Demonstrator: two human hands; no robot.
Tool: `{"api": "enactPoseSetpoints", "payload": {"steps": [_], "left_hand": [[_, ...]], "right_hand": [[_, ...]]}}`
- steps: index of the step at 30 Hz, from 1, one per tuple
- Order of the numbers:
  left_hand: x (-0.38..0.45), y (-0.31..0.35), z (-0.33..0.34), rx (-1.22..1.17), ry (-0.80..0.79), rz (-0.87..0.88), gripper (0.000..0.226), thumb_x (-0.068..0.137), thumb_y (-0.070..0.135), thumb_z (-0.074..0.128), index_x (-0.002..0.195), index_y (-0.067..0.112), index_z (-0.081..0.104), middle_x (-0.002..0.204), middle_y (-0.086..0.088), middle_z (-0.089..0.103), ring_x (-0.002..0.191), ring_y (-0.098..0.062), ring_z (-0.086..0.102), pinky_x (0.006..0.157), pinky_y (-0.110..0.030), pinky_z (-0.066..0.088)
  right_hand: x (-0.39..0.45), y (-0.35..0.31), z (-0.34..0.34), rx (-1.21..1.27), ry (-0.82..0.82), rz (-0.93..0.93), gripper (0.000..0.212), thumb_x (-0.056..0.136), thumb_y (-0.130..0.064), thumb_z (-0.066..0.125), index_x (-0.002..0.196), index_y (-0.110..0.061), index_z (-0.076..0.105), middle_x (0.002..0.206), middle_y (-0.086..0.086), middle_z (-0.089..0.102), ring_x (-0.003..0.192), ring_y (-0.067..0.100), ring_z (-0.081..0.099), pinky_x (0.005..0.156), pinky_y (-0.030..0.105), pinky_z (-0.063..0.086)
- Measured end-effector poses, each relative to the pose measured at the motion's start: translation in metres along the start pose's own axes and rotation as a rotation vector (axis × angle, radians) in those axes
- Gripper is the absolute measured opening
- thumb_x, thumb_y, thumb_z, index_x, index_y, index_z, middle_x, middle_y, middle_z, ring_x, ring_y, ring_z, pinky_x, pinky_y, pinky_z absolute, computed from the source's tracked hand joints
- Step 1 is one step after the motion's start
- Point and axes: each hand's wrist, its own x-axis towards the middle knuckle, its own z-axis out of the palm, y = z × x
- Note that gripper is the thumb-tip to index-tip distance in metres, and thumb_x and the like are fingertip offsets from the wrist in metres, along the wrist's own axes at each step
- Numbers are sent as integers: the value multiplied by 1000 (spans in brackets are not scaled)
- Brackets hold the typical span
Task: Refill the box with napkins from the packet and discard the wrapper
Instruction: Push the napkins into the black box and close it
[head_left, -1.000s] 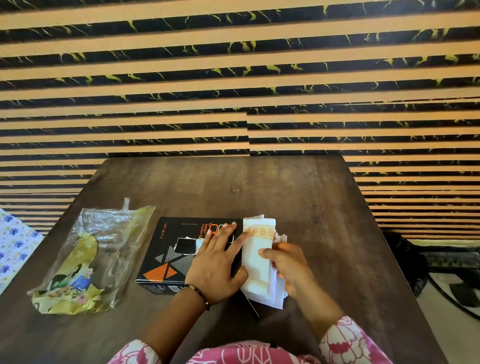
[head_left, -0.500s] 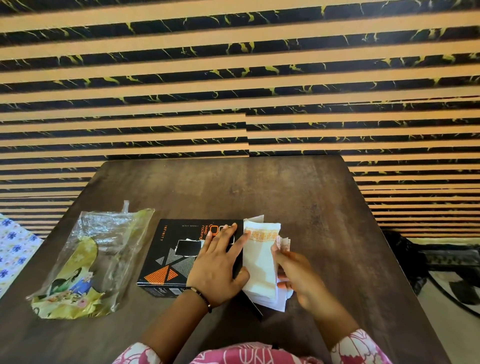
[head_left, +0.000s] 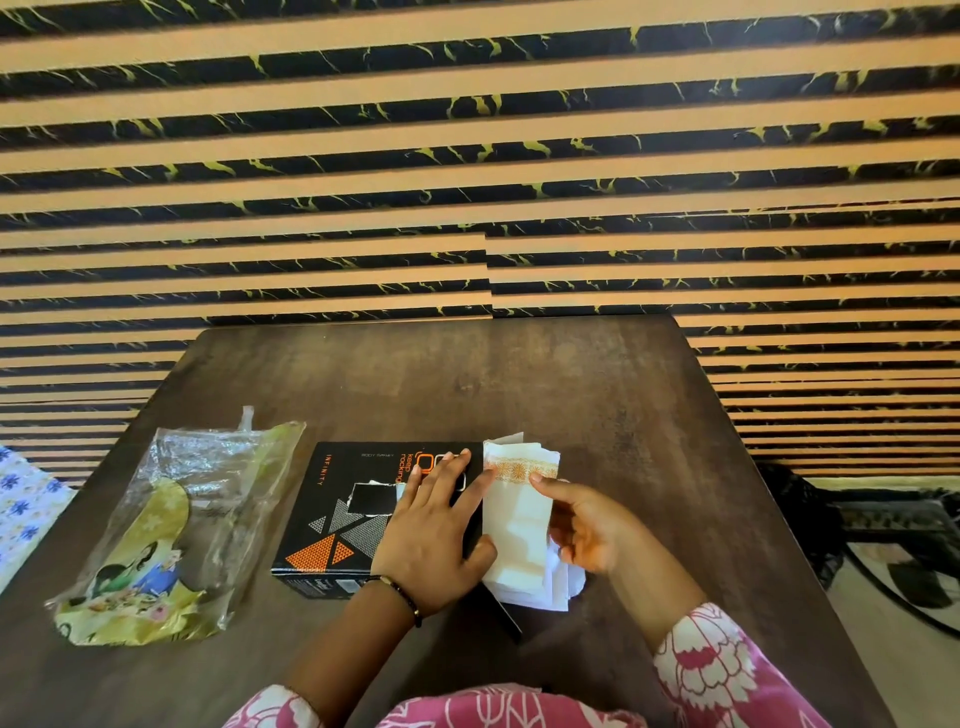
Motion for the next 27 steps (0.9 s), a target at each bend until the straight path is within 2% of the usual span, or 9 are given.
{"api": "enactPoseSetpoints", "payload": {"steps": [4,9,13,18,21,27], "left_hand": [[2,0,1,8,7,-1,70,77,53,30,143,36,13,156,-2,10,144,-20,5,113,-38,-8],[1,-1,2,5,10,7,70,77,52,32,143,34,16,156,-2,10,144,-20,5,114,-38,-6],[1,-1,1,10,-3,5,71,78,53,31,144,35,12,157,-2,7,144,-19,2,113,-37,-9],[1,-1,1,-3,-5,-6,71,79,54,32,144,37,8,157,-1,6,144,-19,1,114,-39,-7],[2,0,1,5,-22,-2,72,79,54,31,144,37,7,157,-1,4,144,-19,1,115,-40,-7],[2,1,0,-21,1,-3,71,78,52,31,143,36,11,157,-2,9,144,-20,4,114,-39,-7]], "right_hand": [[2,-1,11,-88,40,-43,25,75,-28,72,94,-17,59,97,4,60,88,18,47,65,29,33],[1,-2,17,-220,89,-197,10,76,-25,69,85,-21,66,96,2,66,96,22,55,73,32,38],[2,5,21,-178,75,-220,19,76,-13,70,89,-23,60,100,5,68,95,24,60,71,32,45],[3,3,19,-195,160,-349,26,71,-2,67,91,-19,61,96,6,71,94,27,66,83,48,54],[2,8,11,-178,194,-368,28,70,-3,68,96,-13,65,96,8,72,91,28,68,84,55,54],[6,20,-8,-309,270,-354,14,76,-10,67,85,-20,66,96,4,72,91,23,67,87,49,54]]}}
